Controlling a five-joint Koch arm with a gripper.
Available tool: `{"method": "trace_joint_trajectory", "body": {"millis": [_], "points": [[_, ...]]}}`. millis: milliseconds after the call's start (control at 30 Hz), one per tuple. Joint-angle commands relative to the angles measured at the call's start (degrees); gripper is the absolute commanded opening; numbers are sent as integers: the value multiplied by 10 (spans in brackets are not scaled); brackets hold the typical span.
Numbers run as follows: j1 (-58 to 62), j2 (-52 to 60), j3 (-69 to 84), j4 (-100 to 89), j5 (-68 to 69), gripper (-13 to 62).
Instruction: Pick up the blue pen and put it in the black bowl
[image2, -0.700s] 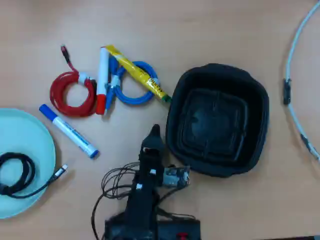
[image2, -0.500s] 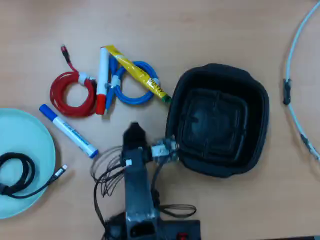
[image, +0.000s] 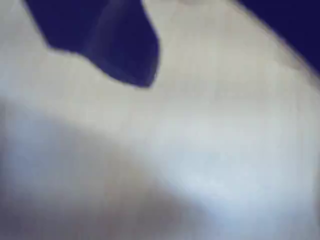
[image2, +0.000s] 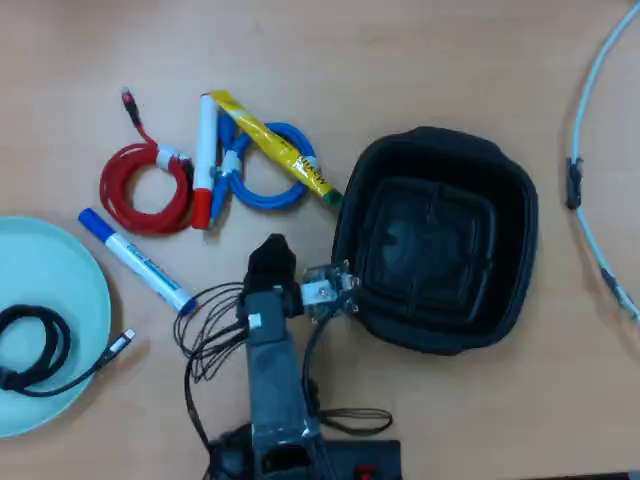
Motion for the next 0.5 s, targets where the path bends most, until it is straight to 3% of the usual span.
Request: {"method": "trace_joint_trajectory", "body": {"millis": [0, 300, 467], "points": [[-41, -1, -88, 4, 113, 497], [-200, -130, -188, 1, 185, 497], [-255, -149, -207, -1, 329, 497]]}}
